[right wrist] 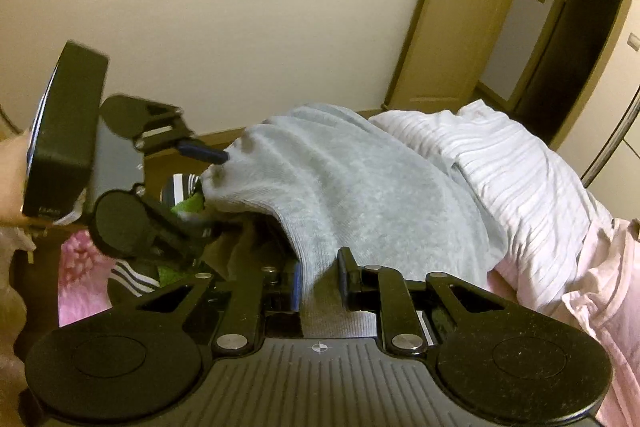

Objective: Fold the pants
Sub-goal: 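Reach both grippers into the grey sweatpants on top of the pile, then grasp the grey sweatpants with the left gripper while the right gripper grasps another edge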

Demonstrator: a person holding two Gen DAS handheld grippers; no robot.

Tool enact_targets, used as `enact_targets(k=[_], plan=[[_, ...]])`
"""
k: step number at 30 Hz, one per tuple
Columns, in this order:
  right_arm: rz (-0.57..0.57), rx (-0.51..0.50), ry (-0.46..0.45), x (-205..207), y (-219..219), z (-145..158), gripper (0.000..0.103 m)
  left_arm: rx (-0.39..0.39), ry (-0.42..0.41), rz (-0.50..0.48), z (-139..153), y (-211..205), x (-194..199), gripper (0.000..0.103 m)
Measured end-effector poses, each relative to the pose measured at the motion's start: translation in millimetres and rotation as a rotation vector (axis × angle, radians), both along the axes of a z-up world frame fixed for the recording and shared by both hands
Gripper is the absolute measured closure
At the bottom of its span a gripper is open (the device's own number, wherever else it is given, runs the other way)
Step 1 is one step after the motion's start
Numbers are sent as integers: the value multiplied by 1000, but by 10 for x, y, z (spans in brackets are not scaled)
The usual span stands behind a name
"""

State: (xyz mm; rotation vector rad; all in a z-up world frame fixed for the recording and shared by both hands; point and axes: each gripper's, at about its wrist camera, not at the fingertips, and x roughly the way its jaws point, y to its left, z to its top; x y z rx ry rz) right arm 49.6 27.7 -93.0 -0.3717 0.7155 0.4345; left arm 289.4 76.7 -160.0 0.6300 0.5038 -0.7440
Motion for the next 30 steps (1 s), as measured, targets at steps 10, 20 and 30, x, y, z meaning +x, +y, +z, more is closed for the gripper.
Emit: enact_targets(k=[10,20,30], plan=[[12,-23,-75,-229,39,-137,28,-3,-8,-12,514,174,206,96],[27,-7,-122,178,261,-218,33,-77,-69,-76,1194,85,299,96],[-187,169,-186,-337,-789,332,98,-95,-152,-199,1685,-564,-254,97]])
